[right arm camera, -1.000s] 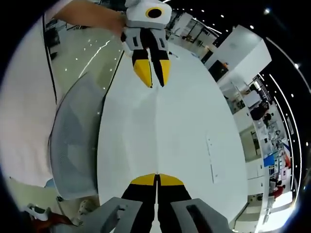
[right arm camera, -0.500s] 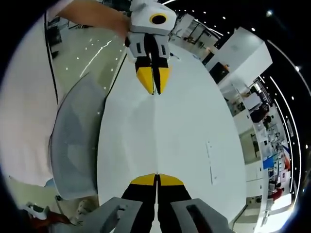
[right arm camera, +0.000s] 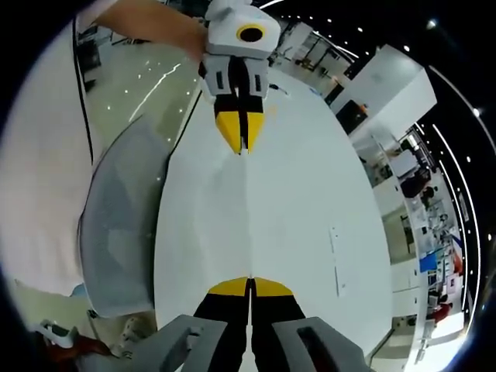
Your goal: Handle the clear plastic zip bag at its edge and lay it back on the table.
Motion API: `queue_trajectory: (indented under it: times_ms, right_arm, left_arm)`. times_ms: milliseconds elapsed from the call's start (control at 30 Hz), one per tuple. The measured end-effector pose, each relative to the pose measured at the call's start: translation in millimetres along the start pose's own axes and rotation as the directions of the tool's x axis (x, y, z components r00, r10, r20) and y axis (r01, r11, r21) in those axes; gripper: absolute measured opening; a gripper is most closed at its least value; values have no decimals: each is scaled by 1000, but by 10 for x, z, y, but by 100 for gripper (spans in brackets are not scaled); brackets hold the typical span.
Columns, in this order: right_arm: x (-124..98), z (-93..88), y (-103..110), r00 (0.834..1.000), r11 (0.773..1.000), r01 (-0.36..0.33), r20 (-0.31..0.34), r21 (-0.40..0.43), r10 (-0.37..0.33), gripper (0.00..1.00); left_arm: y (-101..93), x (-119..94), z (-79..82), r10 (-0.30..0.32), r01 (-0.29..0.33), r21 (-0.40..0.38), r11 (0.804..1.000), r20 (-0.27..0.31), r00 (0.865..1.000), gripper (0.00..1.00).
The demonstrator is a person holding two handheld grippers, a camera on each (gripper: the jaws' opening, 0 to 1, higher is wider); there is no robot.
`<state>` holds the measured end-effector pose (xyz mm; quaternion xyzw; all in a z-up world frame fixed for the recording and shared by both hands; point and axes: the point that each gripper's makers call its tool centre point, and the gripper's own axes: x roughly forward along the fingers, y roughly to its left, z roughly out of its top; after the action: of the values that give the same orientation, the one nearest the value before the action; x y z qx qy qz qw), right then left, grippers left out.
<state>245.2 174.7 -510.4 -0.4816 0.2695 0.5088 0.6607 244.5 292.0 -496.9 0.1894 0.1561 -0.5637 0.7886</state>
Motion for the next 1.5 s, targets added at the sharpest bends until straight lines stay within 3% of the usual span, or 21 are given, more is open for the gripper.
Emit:
queue_trajectory:
  times_ms: [567, 833, 1000, 1267, 1500]
  right_arm:
    - [26, -12, -6, 1000, 1000, -9, 4, -17, 9, 0]
    - [31, 8, -11, 1000, 1000, -11, 28, 12, 11, 0]
    - [27, 52, -9, 999, 999, -16, 51, 32, 14, 6]
    - [-3, 231, -60, 995, 1000, 8, 99, 17, -10, 10]
    - [-20, 625, -8, 980, 999, -15, 200, -35, 21, 12]
  left_arm:
    - [-89, -20, 42, -15, 14, 36, 999, 8, 1000, 0]
    - [-83, -41, 37, -6, 5, 39, 999, 19, 1000, 0]
    - [-96, -45, 38, -4, 3, 42, 999, 21, 1000, 0]
    - [-125, -43, 40, -4, 3, 49, 999, 25, 1000, 0]
    - [-158, -44, 59, -6, 5, 59, 998, 29, 1000, 0]
